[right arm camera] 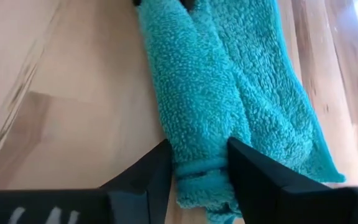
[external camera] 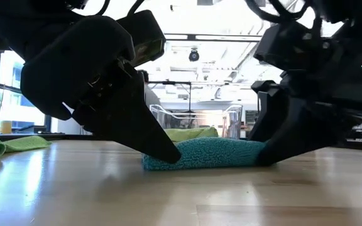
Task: Roll microfiber towels into tight, uniform cylinder then place into a basket
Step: Roll the blue microfiber cloth
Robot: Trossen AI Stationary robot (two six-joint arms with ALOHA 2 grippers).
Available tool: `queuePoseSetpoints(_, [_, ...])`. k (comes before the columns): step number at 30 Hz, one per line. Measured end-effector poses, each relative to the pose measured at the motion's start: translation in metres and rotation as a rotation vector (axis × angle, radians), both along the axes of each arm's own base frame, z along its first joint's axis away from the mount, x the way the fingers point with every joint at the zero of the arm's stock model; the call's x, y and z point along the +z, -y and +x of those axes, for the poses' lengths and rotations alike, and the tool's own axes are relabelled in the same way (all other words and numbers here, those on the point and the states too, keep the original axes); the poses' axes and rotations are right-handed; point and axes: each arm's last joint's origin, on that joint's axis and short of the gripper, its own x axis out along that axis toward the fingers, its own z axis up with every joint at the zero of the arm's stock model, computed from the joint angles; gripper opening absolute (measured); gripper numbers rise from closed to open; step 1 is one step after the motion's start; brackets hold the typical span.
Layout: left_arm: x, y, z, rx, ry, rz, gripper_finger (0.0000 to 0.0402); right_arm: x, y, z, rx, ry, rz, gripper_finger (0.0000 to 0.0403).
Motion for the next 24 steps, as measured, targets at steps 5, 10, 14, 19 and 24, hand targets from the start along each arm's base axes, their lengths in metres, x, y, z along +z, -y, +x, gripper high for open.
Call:
queuePoseSetpoints(5, [0.004,0.0,0.0,-0.009,0.007,-0.005,0.0131,-0.003,0.002,0.0,-0.042,-0.028,0.062,0.0105])
queuePoseSetpoints(10, [0.014,0.001,-0.003,-0.076,-0.006,0.056,0.0131,-0.004,0.002,-0.001,-0.069,-0.042,0.109,0.006])
queuePoseSetpoints(14, [0.03,0.003,-0.005,-0.119,0.024,0.112,0.0131,-0.003,0.003,0.0,-0.099,-0.046,0.153,0.0017])
queuePoseSetpoints(19, [0.045,0.013,-0.01,-0.199,0.066,0.23,0.0131,0.0,0.011,0.008,-0.119,-0.09,0.363,0.0009])
queuePoseSetpoints(24, [0.046,0.024,-0.012,-0.247,0.105,0.308,0.0131,0.002,0.025,0.018,-0.084,-0.183,0.653,0.0004])
